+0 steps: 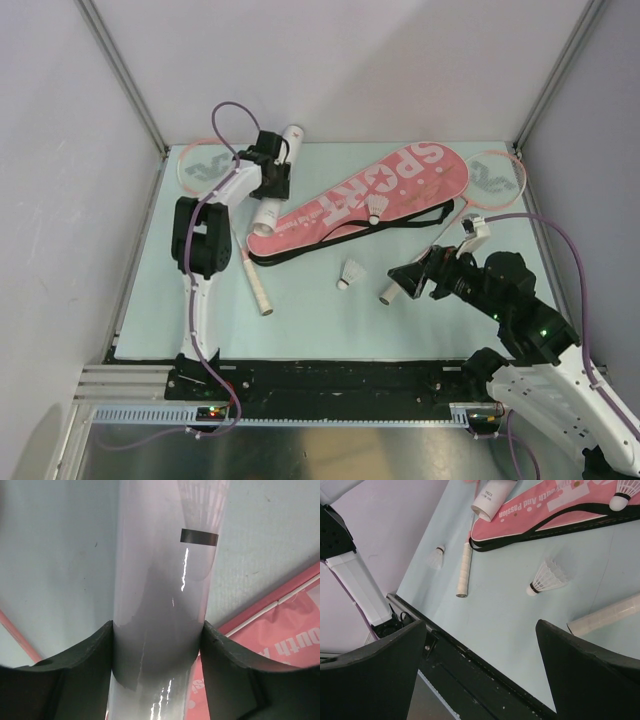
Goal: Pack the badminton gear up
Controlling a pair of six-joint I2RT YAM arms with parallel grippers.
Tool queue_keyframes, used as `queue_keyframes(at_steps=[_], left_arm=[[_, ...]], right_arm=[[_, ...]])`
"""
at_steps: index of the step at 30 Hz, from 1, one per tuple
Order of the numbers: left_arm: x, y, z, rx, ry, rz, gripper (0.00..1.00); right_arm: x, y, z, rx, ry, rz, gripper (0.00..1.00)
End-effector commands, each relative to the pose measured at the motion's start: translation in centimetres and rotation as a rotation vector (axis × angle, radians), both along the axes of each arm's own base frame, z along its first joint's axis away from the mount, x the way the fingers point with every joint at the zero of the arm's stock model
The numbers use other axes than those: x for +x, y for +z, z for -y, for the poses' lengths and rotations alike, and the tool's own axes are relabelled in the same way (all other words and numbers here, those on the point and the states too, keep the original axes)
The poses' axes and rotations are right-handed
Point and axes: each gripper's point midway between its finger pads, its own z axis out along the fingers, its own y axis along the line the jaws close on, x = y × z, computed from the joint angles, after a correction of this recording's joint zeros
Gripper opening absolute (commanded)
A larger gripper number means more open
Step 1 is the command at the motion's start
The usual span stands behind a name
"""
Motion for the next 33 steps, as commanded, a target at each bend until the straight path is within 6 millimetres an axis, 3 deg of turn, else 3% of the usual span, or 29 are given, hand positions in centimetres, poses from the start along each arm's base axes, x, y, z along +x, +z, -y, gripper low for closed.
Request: queue_keyframes(at_steps=[1, 4, 10, 13, 19, 27, 30, 33], left_arm=[[-0.5, 1.8, 1.1, -0.073, -0.021, 0.008, 0.53], [-1.1, 4.4, 1.4, -0.117, -0.014, 0.042, 0.46], [-3.5, 10.2, 2.5, -0.229, -0.028, 0.114, 0.43], [-5.7, 13.1, 3.2, -0.289, -0.057, 0.142, 0.43], [-10.5, 17.4, 4.9, -0.356, -0.149, 0.205, 0.42], [-21.0, 20.1, 10.5, -0.558, -0.418, 0.243, 0.44], [-24.5, 20.2, 11.9, -0.647, -0.488, 0.248, 0.45], [-26.6, 20.5, 12.9, -0.717, -0.533, 0.269, 0.46]], right_arm=[[0.7, 0.8, -0.6, 0.047, -0.014, 0.001, 0.97], [1.5, 0.4, -0.9, 0.064, -0.051, -0.044, 0.95], [3.2, 0.3, -2.6, 0.127, -0.073, -0.113, 0.92], [4.9, 0.6, -3.1, 0.163, -0.124, -0.116, 0.92], [9.1, 3.1, -5.0, 0.273, -0.169, -0.018, 0.94], [13.5, 5.7, -6.9, 0.415, -0.192, 0.091, 0.94], [14.2, 5.6, -7.8, 0.438, -0.164, 0.085, 0.96], [14.7, 4.8, -8.5, 0.447, -0.15, 0.047, 0.96]])
